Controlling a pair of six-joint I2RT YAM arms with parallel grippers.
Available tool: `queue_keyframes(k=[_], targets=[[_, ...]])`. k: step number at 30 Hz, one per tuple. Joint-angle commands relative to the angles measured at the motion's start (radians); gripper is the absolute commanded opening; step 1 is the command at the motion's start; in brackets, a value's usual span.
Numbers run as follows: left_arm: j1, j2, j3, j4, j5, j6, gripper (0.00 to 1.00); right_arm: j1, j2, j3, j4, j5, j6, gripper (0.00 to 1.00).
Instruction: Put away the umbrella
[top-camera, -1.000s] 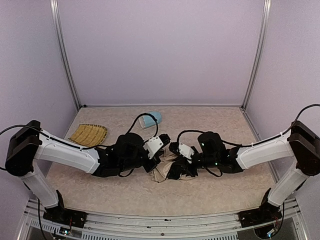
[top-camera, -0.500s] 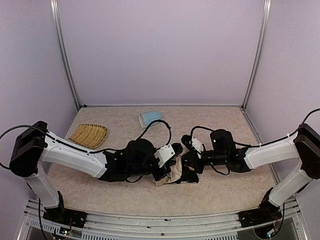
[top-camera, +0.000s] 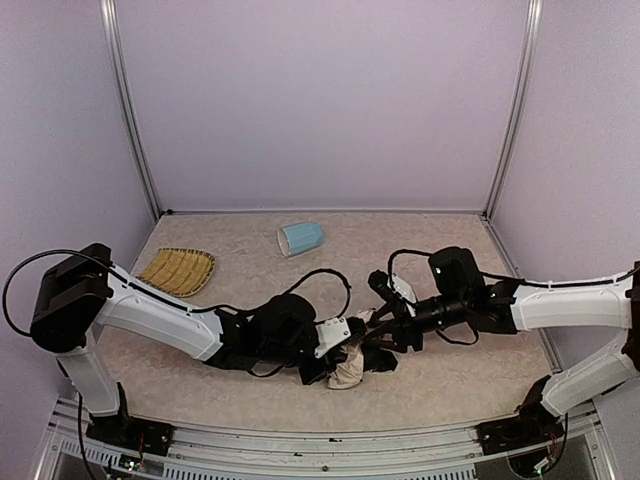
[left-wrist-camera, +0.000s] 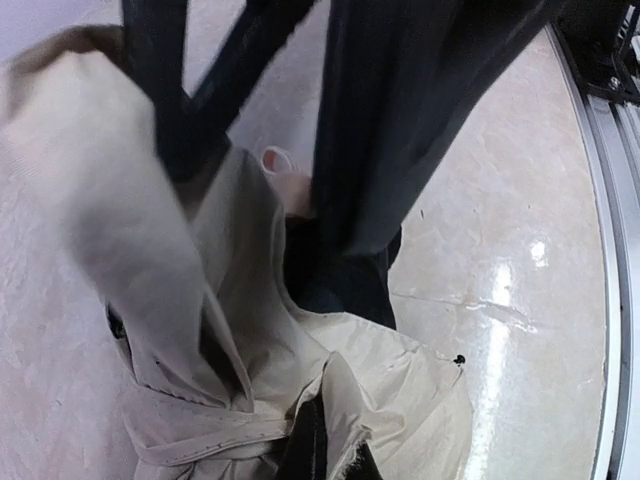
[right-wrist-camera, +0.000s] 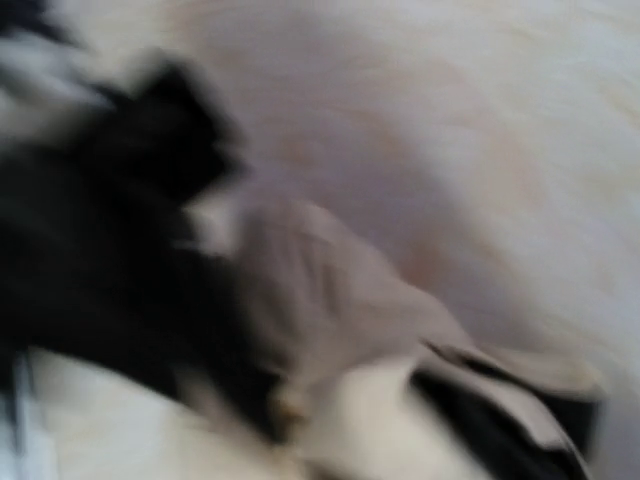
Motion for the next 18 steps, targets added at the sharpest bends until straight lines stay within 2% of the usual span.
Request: queue_keyframes(k=[1,5,8,13,18], targets=[[0.011,-0.009,-0.041,-0.061,0.035,-0.009,0.0,-0.007,-0.056,0.175,-0.33,-0.255,-0.087,0.53],[0.01,-0.016,-0.054,-0.054,0.048,-0.007,0.0,-0.037,0.0,0.383,-0.417,-0.286,-0.077,0.61],[0.009,-0.024,-0.064,-0.046,0.042,-0.01,0.0,-0.078,0.069,0.465,-0.414,-0.211,-0.037,0.64],[0.002,-0.055,-0.108,-0.006,0.041,-0.013,0.0,-0.124,0.221,0.484,-0.426,-0.04,-0.017,0.62],[-0.001,-0.098,-0.15,0.05,0.006,-0.016,0.0,-0.058,0.322,0.421,-0.392,-0.108,-0.103,0.57]])
